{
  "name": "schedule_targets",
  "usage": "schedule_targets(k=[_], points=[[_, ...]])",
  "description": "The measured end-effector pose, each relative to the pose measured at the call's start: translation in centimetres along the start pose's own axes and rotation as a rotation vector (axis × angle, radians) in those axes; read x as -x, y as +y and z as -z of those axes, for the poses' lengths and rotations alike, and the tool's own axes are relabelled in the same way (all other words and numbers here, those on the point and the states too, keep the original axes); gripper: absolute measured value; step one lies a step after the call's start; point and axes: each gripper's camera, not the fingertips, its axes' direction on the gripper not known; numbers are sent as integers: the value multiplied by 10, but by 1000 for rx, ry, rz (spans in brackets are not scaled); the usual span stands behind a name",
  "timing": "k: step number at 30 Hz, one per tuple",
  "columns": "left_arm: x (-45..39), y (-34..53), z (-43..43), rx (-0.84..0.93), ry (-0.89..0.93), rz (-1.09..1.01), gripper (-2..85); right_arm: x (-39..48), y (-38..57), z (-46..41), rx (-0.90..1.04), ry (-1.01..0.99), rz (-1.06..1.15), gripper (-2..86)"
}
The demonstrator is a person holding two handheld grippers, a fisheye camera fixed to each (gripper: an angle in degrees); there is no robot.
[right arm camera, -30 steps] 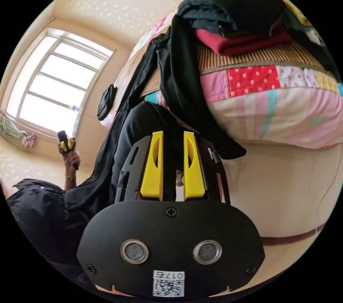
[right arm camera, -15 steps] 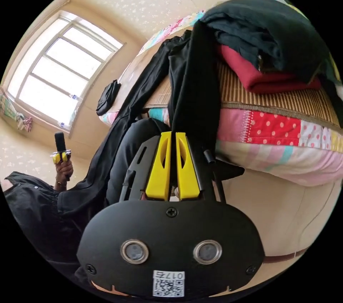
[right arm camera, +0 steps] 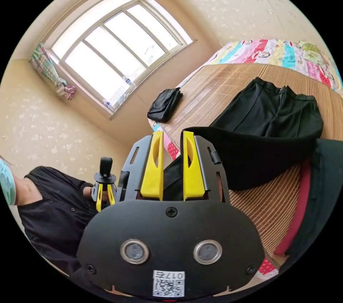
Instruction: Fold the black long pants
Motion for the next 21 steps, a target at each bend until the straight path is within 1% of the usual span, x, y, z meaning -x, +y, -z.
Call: schedule_targets(k=[3, 5, 7, 9, 10, 11, 13, 15, 17, 19, 21], points=[[4, 13, 19, -29, -38, 9, 95, -14, 47, 23, -148, -33, -43, 82], [12, 23, 34, -44, -61, 33, 95, -20, 86, 39, -182, 80, -60, 88], [22, 32, 48, -60, -67, 60, 95, -47, 141, 56, -153, 269, -208, 110], [35, 39, 62, -82, -63, 93, 95, -72, 181, 66, -111, 340, -337, 136], [37, 40, 65, -88, -64, 99, 95, -85, 210, 75, -136, 366, -414, 143], [41, 42, 69, -102, -68, 104, 95, -90, 223, 79, -156, 363, -443, 147], [44, 41, 72, -128, -71, 102, 96, -111, 264, 84, -212, 296, -523, 142], [50, 37, 65, -156, -54, 103, 95, -119, 278, 75, -215, 249, -542, 130], [56, 31, 52, -150, -20, 120, 95, -113, 280, 63, -223, 258, -507, 112], [62, 24, 36, -128, 18, 134, 96, -99, 272, 44, -189, 348, -496, 71], [63, 17, 20, -108, 27, 144, 96, -87, 270, 38, -183, 401, -496, 49]])
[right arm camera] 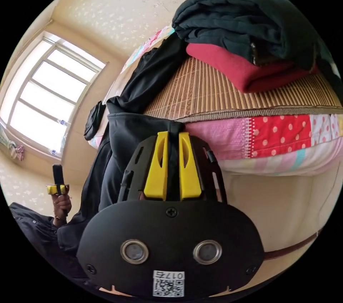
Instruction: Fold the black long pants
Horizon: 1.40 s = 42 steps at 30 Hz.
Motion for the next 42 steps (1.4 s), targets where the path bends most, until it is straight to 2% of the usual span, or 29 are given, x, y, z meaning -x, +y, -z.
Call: schedule_targets(k=[3, 5, 7, 10, 12, 15, 19, 20, 22, 24, 27, 29, 32, 34, 38, 42], points=[[-3, -4, -9, 12, -43, 12, 98, 24, 17, 37, -114, -210, 65, 36], [-6, -5, -8, 14, -58, 15, 100, 46, 33, 72, -163, -387, 182, 33], [-5, -6, -6, 20, -67, 39, 105, 91, 58, 116, -124, -530, 408, 31], [-2, -7, -5, 20, -62, 68, 133, 152, 103, 147, -7, -535, 647, 30], [5, -10, -12, 25, -36, 90, 160, 177, 129, 149, 51, -524, 728, 29], [18, -16, -30, 47, -34, 144, 182, 188, 153, 124, 170, -505, 706, 29], [27, -21, -53, 80, -67, 192, 184, 196, 177, 89, 241, -680, 665, 28], [30, -22, -61, 130, -134, 223, 182, 198, 179, 85, 247, -702, 660, 28], [29, -20, -70, 171, -185, 225, 166, 207, 186, 76, 258, -772, 670, 27], [18, -12, -72, 154, -150, 158, 96, 218, 190, 69, 308, -796, 726, 27], [-2, 0, -80, 190, -279, 62, 27, 227, 193, 55, 464, -699, 857, 24], [-17, 8, -87, 205, -368, -14, 12, 207, 176, 61, 411, -672, 826, 19], [-38, 20, -100, 238, -421, -116, 4, 153, 114, 80, 210, -656, 623, 18], [-44, 25, -108, 253, -409, -156, 2, 119, 45, 76, 137, -507, 458, 29], [-47, 27, -123, 277, -335, -190, -1, 90, -66, 34, 99, -271, 263, 77], [-48, 28, -128, 282, -315, -204, -1, 70, -170, -54, 101, -78, 53, 120]])
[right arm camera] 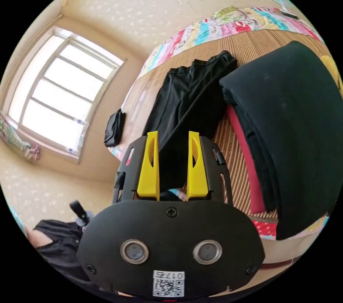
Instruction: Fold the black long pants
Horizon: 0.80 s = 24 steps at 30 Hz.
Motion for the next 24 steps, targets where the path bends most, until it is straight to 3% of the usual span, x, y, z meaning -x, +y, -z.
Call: schedule_targets(k=[7, 11, 14, 16, 20, 24], points=[[-3, 4, 1, 0, 18, -24, 0, 8, -112, -117, 69, 513, -82, 115], [1, 7, 6, -10, 95, -44, -1, 0, -144, -153, 137, 631, -129, 45], [3, 12, 12, -20, 152, -69, -3, 48, -157, -163, 16, 765, 6, 32], [2, 15, 16, -2, 204, -82, -4, 110, -162, -183, -57, 860, 223, 26], [-6, 25, 43, 17, 166, -101, -4, 196, -157, -224, -141, 879, 506, 22], [3, 42, 79, 12, 70, -39, -2, 233, -166, -274, -92, 636, 602, 25]])
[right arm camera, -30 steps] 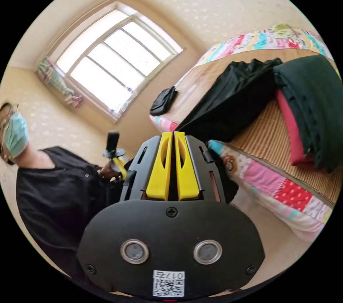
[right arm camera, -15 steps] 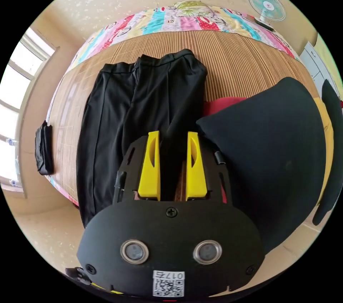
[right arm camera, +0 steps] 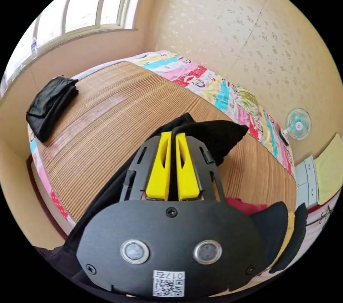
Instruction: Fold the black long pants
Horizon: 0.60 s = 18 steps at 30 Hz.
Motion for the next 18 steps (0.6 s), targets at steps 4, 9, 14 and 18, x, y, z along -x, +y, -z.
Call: schedule_targets(k=[4, 9, 14, 18], points=[[26, 18, 24, -25, -25, 146, 3, -5, 9, -61, 145, -419, -103, 27], [55, 40, 44, -38, 23, 260, 28, -57, 79, -34, -2, -807, -287, 35], [72, 40, 53, -26, 52, 310, 53, -85, 194, 23, 80, -862, -226, 61], [75, 34, 55, -13, 82, 311, 54, -74, 308, 70, 246, -951, -146, 79]])
